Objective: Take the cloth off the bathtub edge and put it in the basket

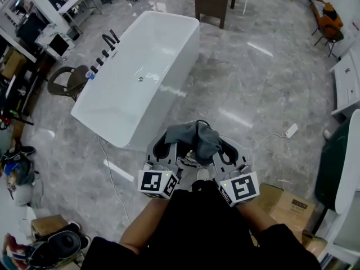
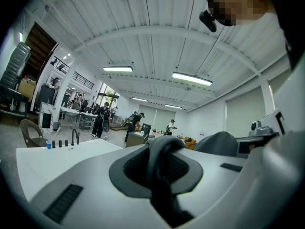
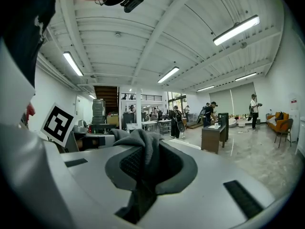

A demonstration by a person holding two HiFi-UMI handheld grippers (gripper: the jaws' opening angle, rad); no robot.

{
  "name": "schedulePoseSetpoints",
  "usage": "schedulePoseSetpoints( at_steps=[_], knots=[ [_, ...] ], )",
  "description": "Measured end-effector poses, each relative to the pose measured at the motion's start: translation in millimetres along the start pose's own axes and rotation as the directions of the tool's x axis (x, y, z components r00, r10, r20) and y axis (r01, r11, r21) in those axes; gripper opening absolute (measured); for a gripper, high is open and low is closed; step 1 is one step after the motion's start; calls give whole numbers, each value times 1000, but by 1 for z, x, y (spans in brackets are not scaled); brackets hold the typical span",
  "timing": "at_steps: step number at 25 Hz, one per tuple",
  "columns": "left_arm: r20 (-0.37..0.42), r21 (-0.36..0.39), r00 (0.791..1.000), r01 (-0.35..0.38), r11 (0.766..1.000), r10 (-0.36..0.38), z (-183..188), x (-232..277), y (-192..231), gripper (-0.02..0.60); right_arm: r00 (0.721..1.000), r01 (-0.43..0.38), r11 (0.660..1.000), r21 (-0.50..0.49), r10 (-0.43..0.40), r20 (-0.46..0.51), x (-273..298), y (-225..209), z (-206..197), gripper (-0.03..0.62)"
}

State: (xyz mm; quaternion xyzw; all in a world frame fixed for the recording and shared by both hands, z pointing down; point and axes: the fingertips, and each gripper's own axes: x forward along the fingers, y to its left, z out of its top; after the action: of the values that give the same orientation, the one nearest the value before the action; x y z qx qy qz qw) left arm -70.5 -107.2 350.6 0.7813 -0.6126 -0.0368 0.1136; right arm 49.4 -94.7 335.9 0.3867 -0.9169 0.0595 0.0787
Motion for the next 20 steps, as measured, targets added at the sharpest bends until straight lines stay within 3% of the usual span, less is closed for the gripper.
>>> schedulePoseSetpoints(
  at_steps=[8, 13, 20],
  knots=[
    [-3, -20, 999, -51, 999, 50, -24, 12, 14, 54, 998, -56, 998, -10, 56, -43, 24, -5, -24, 51],
    [-39, -65, 999, -40, 997, 38, -48, 19, 29, 54, 998, 7, 998, -63, -11, -57, 35, -15, -47, 51],
    [-148, -119, 988, -59, 991, 41, -95, 33, 50, 54, 991, 50, 999, -15, -51, -125, 59, -32, -84, 51]
  ],
)
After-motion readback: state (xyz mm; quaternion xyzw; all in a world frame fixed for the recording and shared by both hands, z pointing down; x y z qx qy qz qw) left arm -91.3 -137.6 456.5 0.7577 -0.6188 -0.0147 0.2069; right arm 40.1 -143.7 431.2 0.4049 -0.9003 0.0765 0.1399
